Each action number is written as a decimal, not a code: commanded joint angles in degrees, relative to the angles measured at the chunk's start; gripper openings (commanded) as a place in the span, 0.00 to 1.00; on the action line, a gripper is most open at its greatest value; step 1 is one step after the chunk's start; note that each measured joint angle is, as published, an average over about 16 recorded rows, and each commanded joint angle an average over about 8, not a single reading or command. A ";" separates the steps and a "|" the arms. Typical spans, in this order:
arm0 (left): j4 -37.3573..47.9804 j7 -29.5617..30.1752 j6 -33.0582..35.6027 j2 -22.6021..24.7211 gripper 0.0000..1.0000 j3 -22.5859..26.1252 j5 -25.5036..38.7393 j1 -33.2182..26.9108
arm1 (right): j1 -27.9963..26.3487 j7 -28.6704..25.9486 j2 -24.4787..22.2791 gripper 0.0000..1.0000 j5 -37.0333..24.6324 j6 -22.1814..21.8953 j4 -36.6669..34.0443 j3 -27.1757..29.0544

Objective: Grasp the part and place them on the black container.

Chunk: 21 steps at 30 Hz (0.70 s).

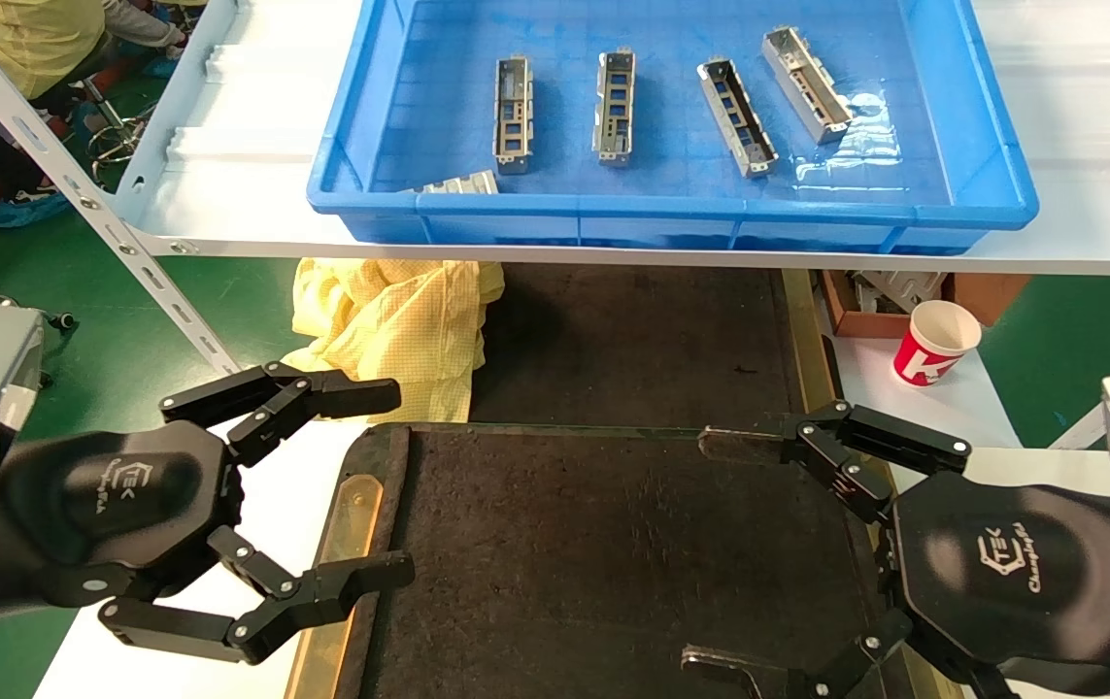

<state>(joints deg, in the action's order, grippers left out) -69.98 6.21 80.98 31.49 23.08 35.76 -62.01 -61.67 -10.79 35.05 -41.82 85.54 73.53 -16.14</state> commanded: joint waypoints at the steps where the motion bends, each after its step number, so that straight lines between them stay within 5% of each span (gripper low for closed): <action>1: 0.00 0.00 0.00 0.00 1.00 0.00 0.00 0.00 | 0.00 0.00 0.00 1.00 0.00 0.00 0.00 0.00; 7: 0.00 0.00 0.00 0.00 0.96 0.00 0.00 0.00 | 0.00 0.00 0.00 1.00 0.00 0.00 0.00 0.00; 15: 0.00 0.00 0.00 0.00 0.06 0.00 0.00 0.00 | 0.00 0.00 0.00 1.00 0.00 0.00 0.00 0.00; 21: 0.00 0.00 0.00 0.00 0.00 0.00 0.00 0.00 | 0.00 0.00 0.00 1.00 0.00 0.00 0.00 0.00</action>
<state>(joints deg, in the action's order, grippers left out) -69.98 6.21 80.98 31.49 23.08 35.76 -62.01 -61.67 -10.80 35.05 -41.82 85.54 73.53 -16.14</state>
